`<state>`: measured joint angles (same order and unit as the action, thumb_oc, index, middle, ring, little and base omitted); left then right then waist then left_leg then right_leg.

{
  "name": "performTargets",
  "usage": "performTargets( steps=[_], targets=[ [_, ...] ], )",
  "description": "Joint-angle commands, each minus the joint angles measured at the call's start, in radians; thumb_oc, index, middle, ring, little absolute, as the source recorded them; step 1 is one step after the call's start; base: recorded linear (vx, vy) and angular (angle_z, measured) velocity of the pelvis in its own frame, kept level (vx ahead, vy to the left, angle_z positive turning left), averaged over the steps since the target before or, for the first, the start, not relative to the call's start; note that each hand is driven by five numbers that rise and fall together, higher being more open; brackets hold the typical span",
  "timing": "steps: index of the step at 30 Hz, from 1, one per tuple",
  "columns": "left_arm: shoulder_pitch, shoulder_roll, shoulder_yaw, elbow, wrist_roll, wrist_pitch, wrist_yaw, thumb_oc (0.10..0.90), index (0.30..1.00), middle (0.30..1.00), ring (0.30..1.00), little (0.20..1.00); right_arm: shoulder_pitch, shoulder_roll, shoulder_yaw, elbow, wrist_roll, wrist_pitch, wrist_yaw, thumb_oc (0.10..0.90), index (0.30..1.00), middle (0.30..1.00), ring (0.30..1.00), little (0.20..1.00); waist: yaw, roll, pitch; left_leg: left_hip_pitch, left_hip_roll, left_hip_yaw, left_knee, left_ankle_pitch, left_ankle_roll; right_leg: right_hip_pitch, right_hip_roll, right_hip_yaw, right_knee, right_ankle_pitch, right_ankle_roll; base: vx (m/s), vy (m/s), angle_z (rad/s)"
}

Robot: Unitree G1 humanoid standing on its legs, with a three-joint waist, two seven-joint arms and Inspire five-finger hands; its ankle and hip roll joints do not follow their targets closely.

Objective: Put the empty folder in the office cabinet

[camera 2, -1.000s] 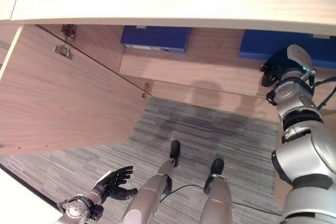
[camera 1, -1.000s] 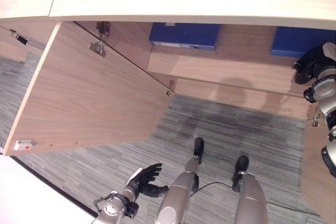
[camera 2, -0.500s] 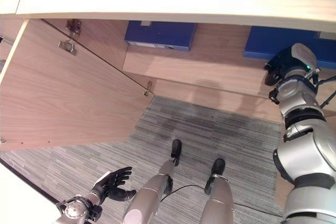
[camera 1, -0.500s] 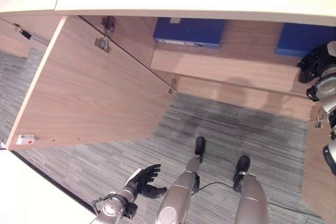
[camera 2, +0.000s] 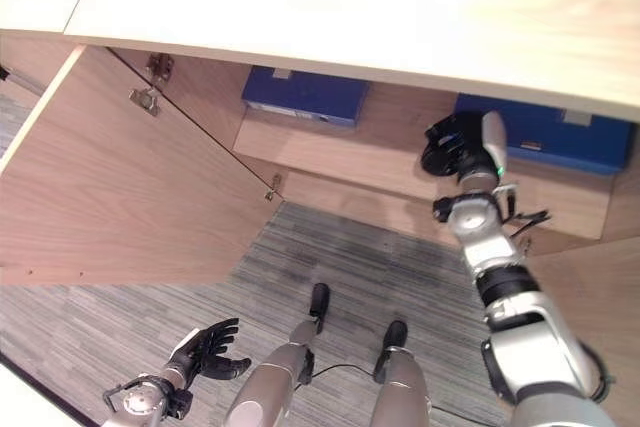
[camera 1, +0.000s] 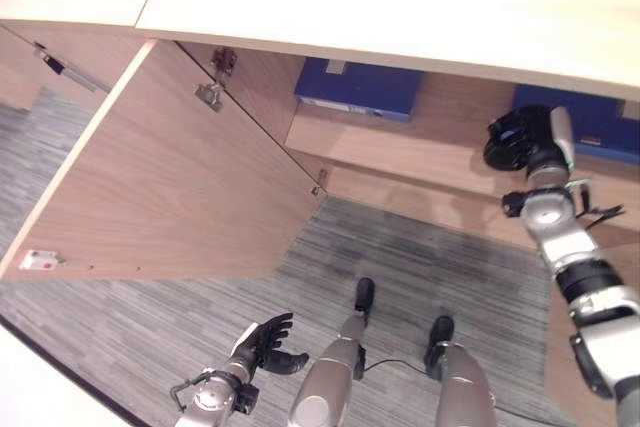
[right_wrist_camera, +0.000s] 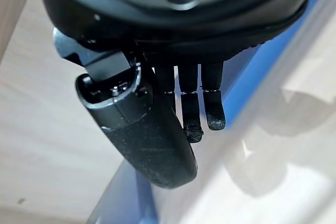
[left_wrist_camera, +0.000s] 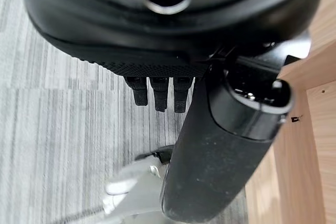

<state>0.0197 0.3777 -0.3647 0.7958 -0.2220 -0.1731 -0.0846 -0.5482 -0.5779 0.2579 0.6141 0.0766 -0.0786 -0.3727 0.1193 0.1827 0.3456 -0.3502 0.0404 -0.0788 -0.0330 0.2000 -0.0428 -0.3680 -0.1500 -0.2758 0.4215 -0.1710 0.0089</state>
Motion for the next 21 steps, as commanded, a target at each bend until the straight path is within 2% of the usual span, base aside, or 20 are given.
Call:
performTargets(
  steps=[1,2,3,7,8,9,10,11,12,13,14,15,16,17,18,21],
  targets=[
    [0.003,-0.022,0.026,0.129,0.092,-0.003,0.052,0.800,0.900,0.900,0.900,0.900,0.094,0.020,-0.050,-0.063,-0.063,-0.089,0.010,0.800,0.900,0.900,0.900,0.900,-0.030,-0.037,-0.089,0.229,0.024,0.010,-0.053,-0.185,-0.040,0.098,0.008,0.108,-0.138,0.025,0.127,0.06,0.134,0.13],
    [0.006,-0.045,0.050,0.155,0.110,-0.002,0.069,0.800,0.900,0.900,0.900,0.900,0.198,0.060,-0.080,-0.087,-0.063,-0.090,0.022,0.800,0.900,0.900,0.900,0.900,-0.044,-0.050,-0.105,0.262,0.024,0.013,-0.054,-0.191,-0.037,0.131,0.001,0.100,-0.147,0.030,0.131,0.04,0.106,0.10],
    [0.008,-0.045,0.048,0.157,0.111,-0.003,0.070,0.800,0.900,0.900,0.900,0.900,0.203,0.060,-0.081,-0.090,-0.064,-0.090,0.022,0.800,0.900,0.900,0.900,0.900,-0.044,-0.050,-0.105,0.265,0.024,0.012,-0.054,-0.192,-0.036,0.136,0.001,0.099,-0.149,0.030,0.132,0.07,0.099,-0.01],
    [0.023,-0.081,0.097,0.195,0.120,0.002,0.098,0.800,0.900,0.900,0.900,0.900,0.407,0.135,-0.128,-0.137,-0.041,-0.092,0.065,0.800,0.900,0.900,0.900,0.900,-0.073,-0.082,-0.151,0.329,0.019,0.014,-0.054,-0.208,-0.030,0.207,-0.015,0.078,-0.151,0.030,0.144,0.07,0.088,0.03],
    [0.024,-0.081,0.097,0.195,0.120,0.002,0.098,0.800,0.900,0.900,0.900,0.900,0.408,0.135,-0.128,-0.137,-0.041,-0.092,0.065,0.800,0.900,0.900,0.900,0.900,-0.073,-0.082,-0.151,0.330,0.019,0.014,-0.054,-0.208,-0.030,0.208,-0.015,0.077,-0.152,0.030,0.144,0.09,0.137,0.00],
    [0.039,-0.087,0.120,0.181,0.113,0.003,0.101,0.800,0.900,0.900,0.900,0.900,0.496,0.160,-0.134,-0.132,-0.046,-0.080,0.095,0.800,0.900,0.900,0.900,0.900,-0.083,-0.092,-0.170,0.382,0.012,-0.009,-0.054,-0.222,-0.014,0.215,-0.033,0.082,-0.056,0.050,0.164,0.05,0.084,0.00],
    [0.041,-0.086,0.120,0.180,0.113,0.003,0.101,0.800,0.900,0.900,0.900,0.900,0.497,0.160,-0.134,-0.133,-0.046,-0.080,0.095,0.800,0.900,0.900,0.900,0.900,-0.084,-0.094,-0.168,0.384,0.010,-0.009,-0.054,-0.222,-0.013,0.215,-0.036,0.082,-0.051,0.047,0.165,0.06,0.091,0.15],
    [0.038,-0.086,0.128,0.178,0.103,0.003,0.106,0.800,0.900,0.900,0.900,0.900,0.511,0.167,-0.132,-0.127,-0.044,-0.077,0.102,0.800,0.900,0.900,0.900,0.900,-0.090,-0.099,-0.169,0.396,0.008,-0.020,-0.054,-0.223,-0.008,0.208,-0.037,0.102,-0.014,0.068,0.183,-0.01,-0.011,0.22],
    [0.027,-0.083,0.139,0.173,0.083,0.001,0.119,0.800,0.900,0.900,0.900,0.900,0.532,0.177,-0.129,-0.116,-0.033,-0.077,0.109,0.800,0.900,0.900,0.900,0.900,-0.098,-0.109,-0.168,0.402,0.002,-0.040,-0.054,-0.217,-0.006,0.210,-0.021,0.157,0.009,0.092,0.206,0.01,-0.032,0.25],
    [0.023,-0.085,0.145,0.170,0.071,-0.001,0.124,0.800,0.900,0.900,0.900,0.900,0.547,0.184,-0.131,-0.116,-0.025,-0.074,0.114,0.800,0.900,0.900,0.900,0.900,-0.104,-0.110,-0.174,0.403,0.002,-0.057,-0.054,-0.215,-0.005,0.214,-0.002,0.204,0.006,0.088,0.210,0.03,-0.079,0.56],
    [0.002,-0.089,0.162,0.174,0.042,-0.008,0.140,0.800,0.900,0.900,0.900,0.900,0.573,0.198,-0.125,-0.096,-0.008,-0.073,0.118,0.800,0.900,0.900,0.900,0.900,-0.116,-0.117,-0.189,0.395,-0.002,-0.104,-0.053,-0.206,-0.008,0.242,0.057,0.342,-0.050,0.032,0.194,0.05,-0.060,0.84],
    [0.002,-0.089,0.163,0.174,0.041,-0.008,0.140,0.800,0.900,0.900,0.900,0.900,0.572,0.199,-0.124,-0.095,-0.008,-0.074,0.118,0.800,0.900,0.900,0.900,0.900,-0.116,-0.118,-0.188,0.397,-0.002,-0.104,-0.053,-0.209,-0.008,0.244,0.058,0.342,-0.051,0.029,0.193,0.05,-0.068,1.03],
    [-0.016,-0.087,0.169,0.174,0.021,-0.011,0.149,0.800,0.900,0.900,0.900,0.900,0.570,0.199,-0.117,-0.070,0.001,-0.069,0.118,0.800,0.900,0.900,0.900,0.900,-0.118,-0.128,-0.192,0.389,-0.015,-0.126,-0.051,-0.201,-0.015,0.260,0.080,0.404,-0.102,0.026,0.181,0.02,-0.046,1.00],
    [-0.022,-0.079,0.170,0.176,0.013,-0.013,0.155,0.800,0.900,0.900,0.900,0.900,0.578,0.206,-0.112,-0.043,0.008,-0.069,0.119,0.800,0.900,0.900,0.900,0.900,-0.110,-0.140,-0.196,0.390,-0.029,-0.144,-0.049,-0.200,-0.016,0.303,0.080,0.422,-0.170,0.013,0.160,0.02,-0.112,1.13],
    [-0.029,-0.079,0.173,0.183,0.022,-0.017,0.164,0.800,0.900,0.900,0.900,0.900,0.581,0.216,-0.101,-0.018,0.007,-0.067,0.118,0.800,0.900,0.900,0.900,0.900,-0.096,-0.152,-0.209,0.385,-0.036,-0.158,-0.050,-0.200,-0.025,0.329,0.071,0.404,-0.212,0.003,0.149,0.00,-0.147,1.27],
    [-0.040,-0.074,0.188,0.208,0.027,-0.019,0.190,0.800,0.900,0.900,0.900,0.900,0.594,0.226,-0.056,0.035,-0.015,-0.058,0.146,0.800,0.900,0.900,0.900,0.900,-0.082,-0.168,-0.229,0.378,-0.022,-0.176,-0.051,-0.194,-0.041,0.377,0.074,0.360,-0.270,0.009,0.143,-0.02,-0.184,1.22]
  ],
)
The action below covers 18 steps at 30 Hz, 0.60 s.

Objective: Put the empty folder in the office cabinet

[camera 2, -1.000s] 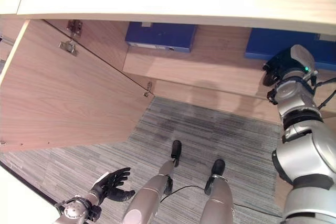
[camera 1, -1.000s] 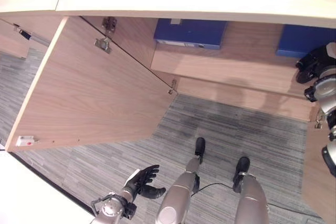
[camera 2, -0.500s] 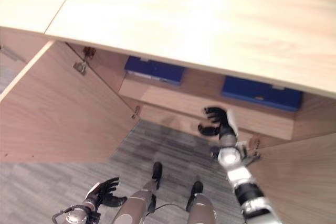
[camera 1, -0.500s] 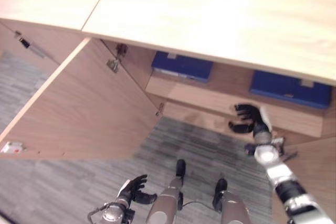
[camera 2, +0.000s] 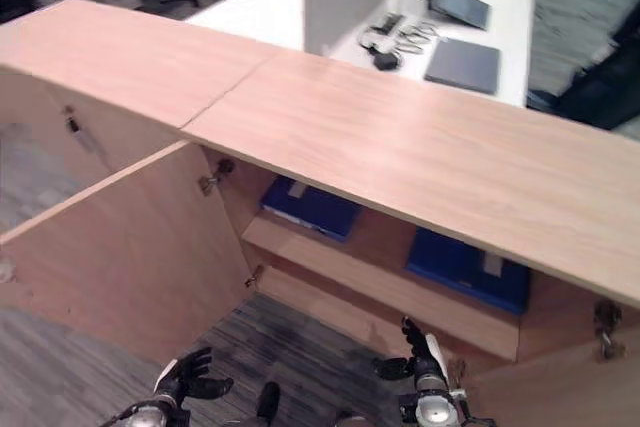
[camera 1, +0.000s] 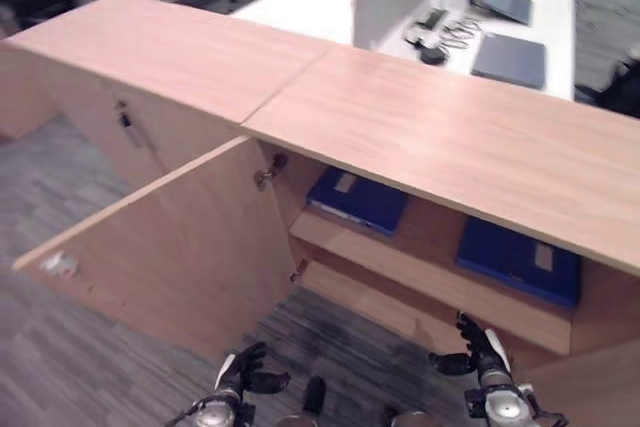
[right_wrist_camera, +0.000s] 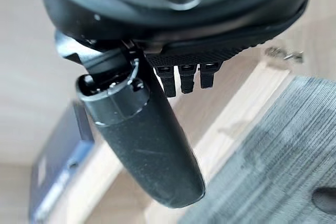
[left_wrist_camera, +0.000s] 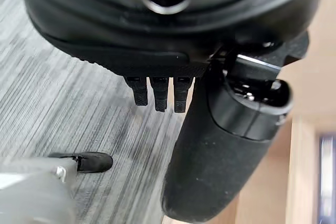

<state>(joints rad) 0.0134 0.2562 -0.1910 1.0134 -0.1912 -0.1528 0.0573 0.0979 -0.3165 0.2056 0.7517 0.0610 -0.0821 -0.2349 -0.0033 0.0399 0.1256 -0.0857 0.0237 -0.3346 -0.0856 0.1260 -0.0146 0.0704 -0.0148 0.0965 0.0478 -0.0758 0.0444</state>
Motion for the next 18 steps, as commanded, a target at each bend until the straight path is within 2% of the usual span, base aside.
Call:
performTargets(
  steps=[1,2,3,4,8,9,10,11,13,15,18],
  targets=[
    [-0.033,0.044,0.019,-0.008,-0.009,-0.038,0.048,0.800,0.900,0.900,0.900,0.900,-0.053,-0.035,0.012,-0.093,-0.011,-0.051,0.015,0.800,0.900,0.900,0.900,0.900,0.045,-0.028,-0.008,0.111,-0.002,0.071,0.004,-0.116,-0.075,-0.045,-0.063,-0.030,0.084,-0.083,0.104,-0.10,-0.219,1.02],
    [-0.031,0.035,0.022,-0.004,-0.026,-0.038,0.050,0.800,0.900,0.900,0.900,0.900,-0.046,-0.036,0.031,-0.097,-0.023,-0.051,0.024,0.800,0.900,0.900,0.900,0.900,0.065,-0.035,-0.006,0.099,0.001,0.051,0.015,-0.104,-0.090,-0.012,-0.062,-0.051,0.050,-0.080,0.095,-0.07,-0.160,0.65],
    [-0.031,0.036,0.022,-0.004,-0.026,-0.038,0.050,0.800,0.900,0.900,0.900,0.900,-0.047,-0.035,0.031,-0.095,-0.023,-0.052,0.024,0.800,0.900,0.900,0.900,0.900,0.060,-0.035,-0.004,0.101,0.001,0.047,0.016,-0.104,-0.090,-0.006,-0.062,-0.055,0.046,-0.079,0.095,-0.11,-0.237,0.49],
    [-0.028,0.031,0.012,-0.018,-0.029,-0.038,0.050,0.800,0.900,0.900,0.900,0.900,-0.049,-0.038,0.045,-0.089,-0.028,-0.052,0.024,0.800,0.900,0.900,0.900,0.900,0.084,-0.035,-0.004,0.083,0.013,0.031,0.023,-0.085,-0.113,0.027,-0.056,-0.093,0.011,-0.083,0.080,-0.08,-0.157,0.61],
    [-0.023,0.024,0.003,-0.056,-0.047,-0.041,0.051,0.800,0.900,0.900,0.900,0.900,-0.064,-0.044,0.046,-0.065,-0.002,-0.059,0.019,0.800,0.900,0.900,0.900,0.900,0.108,-0.023,0.018,0.032,0.030,0.026,0.033,-0.042,-0.148,0.069,-0.046,-0.176,-0.049,-0.081,0.065,-0.14,-0.130,1.18],
    [-0.011,0.022,0.020,-0.078,-0.069,-0.048,0.051,0.800,0.900,0.900,0.900,0.900,-0.070,-0.062,0.061,-0.071,-0.016,-0.062,0.027,0.800,0.900,0.900,0.900,0.900,0.123,-0.025,0.032,0.005,0.038,0.062,0.078,-0.047,-0.150,0.092,-0.052,-0.204,-0.079,-0.067,0.064,-0.29,0.003,1.06],
    [-0.009,0.021,0.028,-0.118,-0.081,-0.048,0.049,0.800,0.900,0.900,0.900,0.900,-0.084,-0.082,0.067,-0.064,-0.025,-0.049,0.025,0.800,0.900,0.900,0.900,0.900,0.108,-0.046,0.060,-0.017,0.078,0.237,0.182,-0.090,-0.118,0.069,-0.087,-0.242,-0.061,-0.052,0.063,-0.29,0.027,0.81],
    [-0.002,0.023,0.030,-0.132,-0.080,-0.049,0.045,0.800,0.900,0.900,0.900,0.900,-0.088,-0.085,0.068,-0.061,-0.029,-0.047,0.028,0.800,0.900,0.900,0.900,0.900,0.109,-0.051,0.061,-0.012,0.079,0.253,0.216,-0.114,-0.119,0.063,-0.093,-0.246,-0.055,-0.048,0.061,-0.23,0.049,0.41],
    [0.016,0.026,0.029,-0.138,-0.071,-0.049,0.035,0.800,0.900,0.900,0.900,0.900,-0.091,-0.089,0.068,-0.060,-0.037,-0.046,0.039,0.800,0.900,0.900,0.900,0.900,0.103,-0.042,0.042,0.038,0.088,0.246,0.204,-0.161,-0.114,0.052,-0.087,-0.254,-0.040,-0.052,0.059,-0.02,0.038,0.63],
    [0.025,0.026,0.020,-0.148,-0.069,-0.044,0.025,0.800,0.900,0.900,0.900,0.900,-0.073,-0.089,0.055,-0.077,-0.035,-0.046,0.044,0.800,0.900,0.900,0.900,0.900,0.086,-0.029,0.028,0.074,0.093,0.247,0.174,-0.155,-0.105,0.047,-0.087,-0.278,-0.028,-0.053,0.058,0.03,0.107,0.40],
    [0.025,0.029,0.016,-0.151,-0.063,-0.039,0.020,0.800,0.900,0.900,0.900,0.900,-0.077,-0.079,0.042,-0.068,-0.027,-0.047,0.047,0.800,0.900,0.900,0.900,0.900,0.080,-0.029,0.005,0.102,0.082,0.242,0.124,-0.156,-0.104,0.053,-0.097,-0.288,-0.028,-0.044,0.067,0.08,0.083,0.44]
  ],
)
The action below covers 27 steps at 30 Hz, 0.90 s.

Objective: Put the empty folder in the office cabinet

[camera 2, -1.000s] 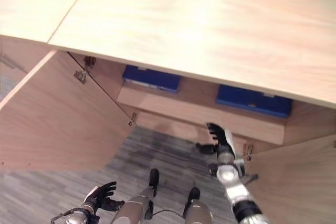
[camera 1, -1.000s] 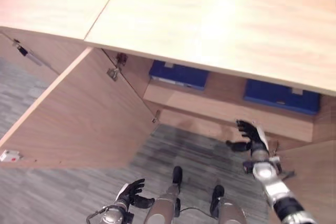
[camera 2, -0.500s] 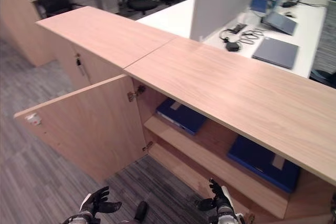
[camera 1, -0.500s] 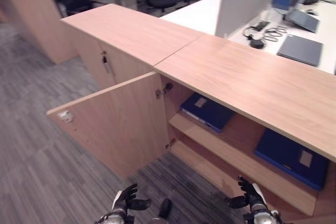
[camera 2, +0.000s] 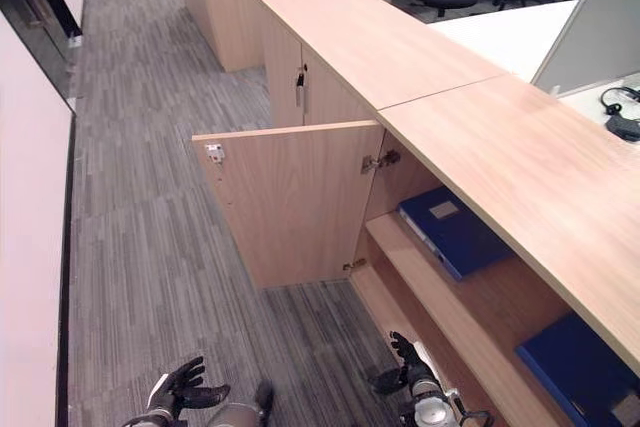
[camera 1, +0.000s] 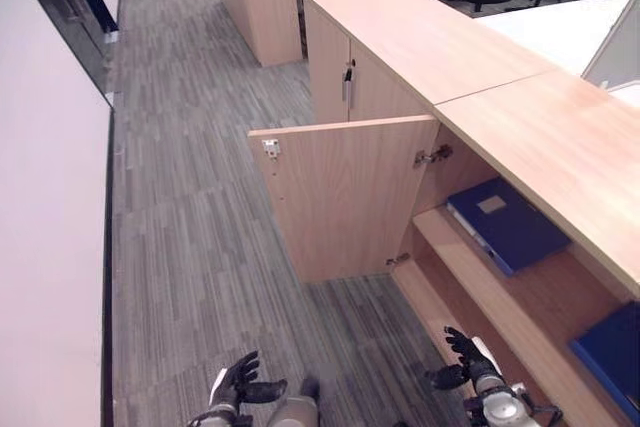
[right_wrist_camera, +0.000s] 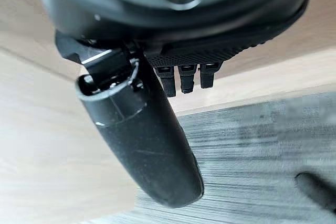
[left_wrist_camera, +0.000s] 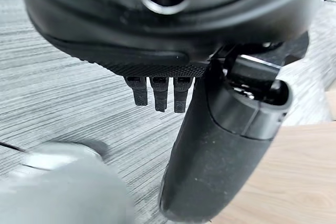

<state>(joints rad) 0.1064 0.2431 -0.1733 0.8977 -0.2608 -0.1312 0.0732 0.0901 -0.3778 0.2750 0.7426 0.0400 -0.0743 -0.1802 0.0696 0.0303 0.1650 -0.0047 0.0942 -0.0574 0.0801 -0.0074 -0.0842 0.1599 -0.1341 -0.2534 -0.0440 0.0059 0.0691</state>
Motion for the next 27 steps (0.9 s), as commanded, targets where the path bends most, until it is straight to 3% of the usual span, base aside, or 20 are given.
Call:
performTargets(
  steps=[1,12,15,17,18,19,22,23,24,27],
  targets=[
    [-0.072,0.043,-0.007,-0.037,0.004,-0.059,0.000,0.800,0.900,0.900,0.900,0.900,-0.070,-0.013,-0.028,-0.059,-0.002,-0.053,-0.006,0.800,0.900,0.900,0.900,0.900,0.005,-0.021,-0.038,0.025,0.010,-0.033,-0.052,-0.024,-0.035,-0.032,0.015,0.059,0.059,-0.121,0.049,0.07,0.078,0.09],
    [-0.084,0.062,-0.017,-0.032,0.036,-0.051,-0.026,0.800,0.900,0.900,0.900,0.900,-0.072,0.013,0.015,-0.030,-0.062,-0.029,0.037,0.800,0.900,0.900,0.900,0.900,0.008,-0.043,-0.040,0.052,-0.044,0.001,-0.072,-0.066,0.021,-0.065,-0.058,0.111,0.135,-0.113,0.100,0.07,0.130,-0.04],
    [-0.086,0.068,-0.010,-0.028,0.033,-0.048,-0.030,0.800,0.900,0.900,0.900,0.900,-0.070,0.021,0.016,-0.003,-0.073,-0.023,0.039,0.800,0.900,0.900,0.900,0.900,0.010,-0.043,-0.032,0.055,-0.055,0.017,-0.058,-0.086,0.046,-0.122,-0.074,0.130,0.245,-0.111,0.130,0.03,0.137,-0.25],
    [-0.089,0.073,-0.004,-0.030,0.031,-0.047,-0.029,0.800,0.900,0.900,0.900,0.900,-0.078,0.024,0.021,0.007,-0.082,-0.017,0.045,0.800,0.900,0.900,0.900,0.900,0.007,-0.041,-0.013,0.063,-0.059,0.024,-0.048,-0.096,0.062,-0.186,-0.084,0.151,0.360,-0.071,0.154,0.00,0.131,-0.31],
    [-0.095,0.078,0.000,-0.026,0.030,-0.047,-0.027,0.800,0.900,0.900,0.900,0.900,-0.088,0.021,0.026,0.015,-0.092,-0.014,0.046,0.800,0.900,0.900,0.900,0.900,0.002,-0.039,0.005,0.066,-0.061,0.027,-0.039,-0.099,0.072,-0.222,-0.086,0.164,0.420,-0.020,0.174,0.09,0.112,-0.32],
    [-0.097,0.087,0.006,-0.019,0.031,-0.048,-0.028,0.800,0.900,0.900,0.900,0.900,-0.079,0.020,0.023,0.024,-0.097,-0.016,0.045,0.800,0.900,0.900,0.900,0.900,-0.010,-0.033,0.009,0.084,-0.057,0.013,-0.037,-0.113,0.077,-0.266,-0.051,0.197,0.460,-0.026,0.174,0.10,0.073,-0.32],
    [-0.097,0.087,0.007,-0.020,0.029,-0.049,-0.029,0.800,0.900,0.900,0.900,0.900,-0.074,0.019,0.021,0.029,-0.094,-0.016,0.045,0.800,0.900,0.900,0.900,0.900,-0.016,-0.035,0.007,0.092,-0.063,0.001,-0.039,-0.117,0.078,-0.271,-0.028,0.209,0.425,-0.050,0.161,0.10,0.010,-0.04],
    [-0.098,0.090,0.008,-0.020,0.024,-0.050,-0.028,0.800,0.900,0.900,0.900,0.900,-0.067,0.014,0.017,0.028,-0.086,-0.018,0.044,0.800,0.900,0.900,0.900,0.900,-0.024,-0.041,0.007,0.101,-0.069,-0.010,-0.043,-0.124,0.077,-0.254,-0.005,0.218,0.366,-0.073,0.142,0.25,-0.078,0.19],
    [-0.109,0.088,0.003,-0.010,0.007,-0.051,-0.029,0.800,0.900,0.900,0.900,0.900,-0.058,0.008,0.010,0.057,-0.074,-0.016,0.035,0.800,0.900,0.900,0.900,0.900,-0.052,-0.050,0.002,0.119,-0.079,-0.034,-0.058,-0.133,0.071,-0.286,0.028,0.270,0.225,-0.056,0.118,0.20,-0.084,0.24],
    [-0.114,0.083,-0.003,-0.009,0.006,-0.054,-0.035,0.800,0.900,0.900,0.900,0.900,-0.048,0.002,0.009,0.073,-0.072,-0.014,0.037,0.800,0.900,0.900,0.900,0.900,-0.056,-0.053,-0.004,0.122,-0.082,-0.039,-0.058,-0.138,0.066,-0.258,0.027,0.283,0.168,-0.043,0.111,0.10,-0.075,0.54]
  ],
)
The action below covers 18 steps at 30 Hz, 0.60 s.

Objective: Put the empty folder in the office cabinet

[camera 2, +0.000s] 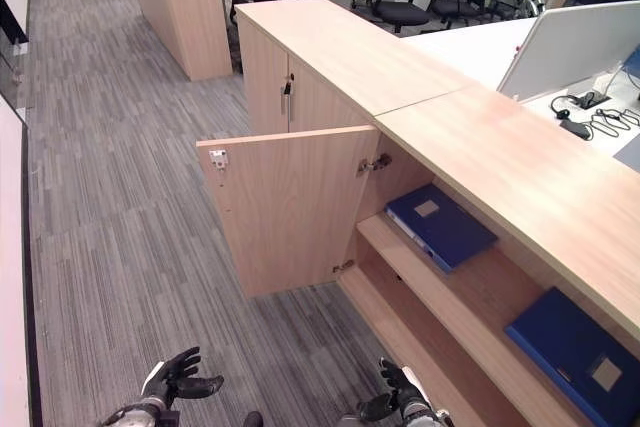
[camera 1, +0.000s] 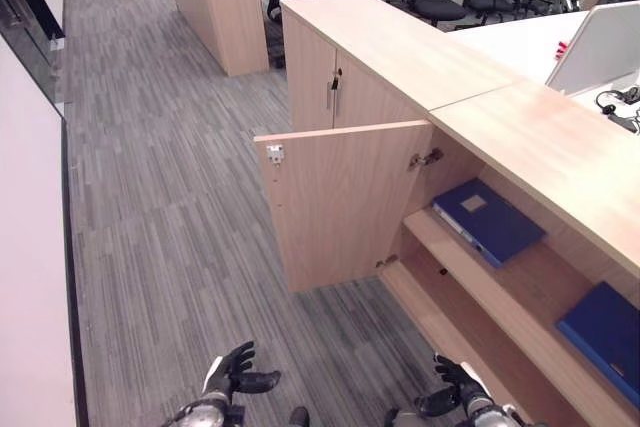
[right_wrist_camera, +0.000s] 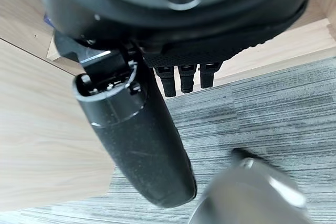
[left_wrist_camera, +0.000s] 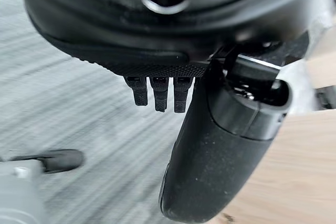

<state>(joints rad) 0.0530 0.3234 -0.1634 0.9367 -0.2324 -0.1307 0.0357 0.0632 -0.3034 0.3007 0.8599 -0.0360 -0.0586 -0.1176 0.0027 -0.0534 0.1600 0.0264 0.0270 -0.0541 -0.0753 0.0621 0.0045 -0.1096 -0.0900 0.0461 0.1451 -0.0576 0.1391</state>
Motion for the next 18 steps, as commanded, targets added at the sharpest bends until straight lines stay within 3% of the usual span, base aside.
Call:
performTargets(
  steps=[1,6,14,16,17,18],
  targets=[
    [-0.062,-0.003,-0.016,-0.041,-0.021,-0.054,0.004,0.800,0.900,0.900,0.900,0.900,-0.013,-0.076,-0.019,-0.043,0.004,-0.031,-0.026,0.800,0.900,0.900,0.900,0.900,0.008,0.031,-0.005,0.087,-0.017,-0.045,0.097,-0.204,-0.027,0.028,-0.017,-0.018,-0.040,0.024,0.032,0.05,-0.091,0.59],
    [-0.065,-0.031,-0.035,-0.034,-0.024,-0.047,-0.005,0.800,0.900,0.900,0.900,0.900,0.012,-0.091,-0.031,-0.014,0.002,-0.033,-0.020,0.800,0.900,0.900,0.900,0.900,-0.006,0.048,-0.037,0.099,0.011,-0.051,0.067,-0.182,-0.061,0.106,-0.018,-0.039,-0.125,0.027,0.012,0.07,-0.096,0.14],
    [-0.063,-0.040,-0.052,-0.048,-0.021,-0.041,-0.012,0.800,0.900,0.900,0.900,0.900,0.034,-0.104,-0.041,0.007,-0.001,-0.034,-0.016,0.800,0.900,0.900,0.900,0.900,-0.014,0.046,-0.044,0.113,0.037,-0.068,0.068,-0.166,-0.091,0.146,-0.005,-0.065,-0.126,0.007,-0.016,0.05,-0.097,0.12],
    [-0.062,-0.038,-0.048,-0.076,-0.048,-0.040,-0.017,0.800,0.900,0.900,0.900,0.900,0.043,-0.102,-0.055,0.006,0.016,-0.040,-0.020,0.800,0.900,0.900,0.900,0.900,-0.015,0.046,-0.029,0.081,0.052,-0.070,0.129,-0.158,-0.114,0.155,0.003,-0.084,-0.120,-0.016,-0.030,-0.03,-0.125,0.06],
    [-0.075,-0.042,-0.045,-0.096,-0.071,-0.042,-0.013,0.800,0.900,0.900,0.900,0.900,0.046,-0.107,-0.066,-0.007,0.028,-0.042,-0.026,0.800,0.900,0.900,0.900,0.900,-0.019,0.042,0.001,0.026,0.067,-0.020,0.223,-0.122,-0.141,0.183,-0.003,-0.108,-0.129,-0.030,-0.040,-0.06,-0.055,0.15],
    [-0.076,-0.042,-0.044,-0.096,-0.072,-0.041,-0.013,0.800,0.900,0.900,0.900,0.900,0.045,-0.107,-0.066,-0.007,0.028,-0.041,-0.026,0.800,0.900,0.900,0.900,0.900,-0.020,0.042,0.001,0.022,0.066,-0.021,0.229,-0.124,-0.142,0.183,-0.003,-0.109,-0.130,-0.029,-0.040,-0.09,-0.045,0.40]
  ],
)
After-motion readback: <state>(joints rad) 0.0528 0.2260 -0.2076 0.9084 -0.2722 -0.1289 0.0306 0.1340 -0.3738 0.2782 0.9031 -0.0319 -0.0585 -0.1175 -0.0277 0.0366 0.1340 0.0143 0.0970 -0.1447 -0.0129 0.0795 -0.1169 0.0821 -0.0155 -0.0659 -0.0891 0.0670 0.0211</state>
